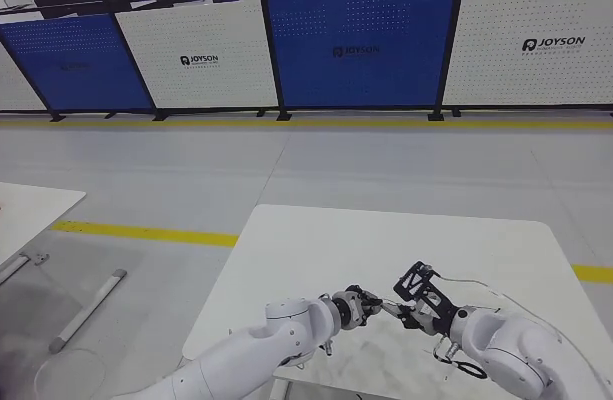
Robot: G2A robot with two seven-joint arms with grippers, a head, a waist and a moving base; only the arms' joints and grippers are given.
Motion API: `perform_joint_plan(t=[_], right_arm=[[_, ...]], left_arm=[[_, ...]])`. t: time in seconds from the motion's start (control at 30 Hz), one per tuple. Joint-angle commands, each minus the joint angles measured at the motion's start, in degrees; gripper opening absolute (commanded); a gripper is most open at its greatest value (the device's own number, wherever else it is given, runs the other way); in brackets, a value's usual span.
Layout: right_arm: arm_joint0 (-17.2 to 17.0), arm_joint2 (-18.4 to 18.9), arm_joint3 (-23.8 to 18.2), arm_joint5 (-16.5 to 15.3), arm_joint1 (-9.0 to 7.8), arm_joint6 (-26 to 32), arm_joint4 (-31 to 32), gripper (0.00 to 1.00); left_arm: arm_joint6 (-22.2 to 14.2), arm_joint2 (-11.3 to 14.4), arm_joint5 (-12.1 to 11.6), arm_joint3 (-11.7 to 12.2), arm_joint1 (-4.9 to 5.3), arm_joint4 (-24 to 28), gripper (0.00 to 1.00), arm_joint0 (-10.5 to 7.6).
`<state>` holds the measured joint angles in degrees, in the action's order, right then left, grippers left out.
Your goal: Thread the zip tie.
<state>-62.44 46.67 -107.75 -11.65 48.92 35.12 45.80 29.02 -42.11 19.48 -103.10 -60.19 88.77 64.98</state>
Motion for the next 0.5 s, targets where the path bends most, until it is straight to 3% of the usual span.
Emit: perform_joint_plan(t=[0.0,0.13,0.33,0.4,0.47], right_arm=[[-1.63,1.9,-0.15,-0.73,-0.39,-1.36,-0.99,1.0],[-5.87,6.6,0.62,-1.88,-1.14,-5.33,-7.84,1.0],[-8.35,10.81,4.56,-6.1,-1.3,-3.25,-25.15,1.0],[-7.81,11.07,6.5,-7.47,-1.08,-2.09,-30.02,1.0],[-7.81,11.07,6.5,-7.47,-1.08,-2.09,-30.02,1.0]], left_arm=[[0.08,-0.29,-0.5,-0.73,0.18,-3.49,0.0,0.34],[-1.0,0.15,-3.27,-2.52,0.49,-12.85,0.0,2.36],[-0.82,1.46,-6.98,-4.0,0.95,-29.06,0.0,5.72],[-0.9,1.54,-7.5,-4.06,0.97,-30.64,0.0,6.21],[-0.9,1.54,-7.5,-4.06,0.97,-30.64,0.0,6.21]])
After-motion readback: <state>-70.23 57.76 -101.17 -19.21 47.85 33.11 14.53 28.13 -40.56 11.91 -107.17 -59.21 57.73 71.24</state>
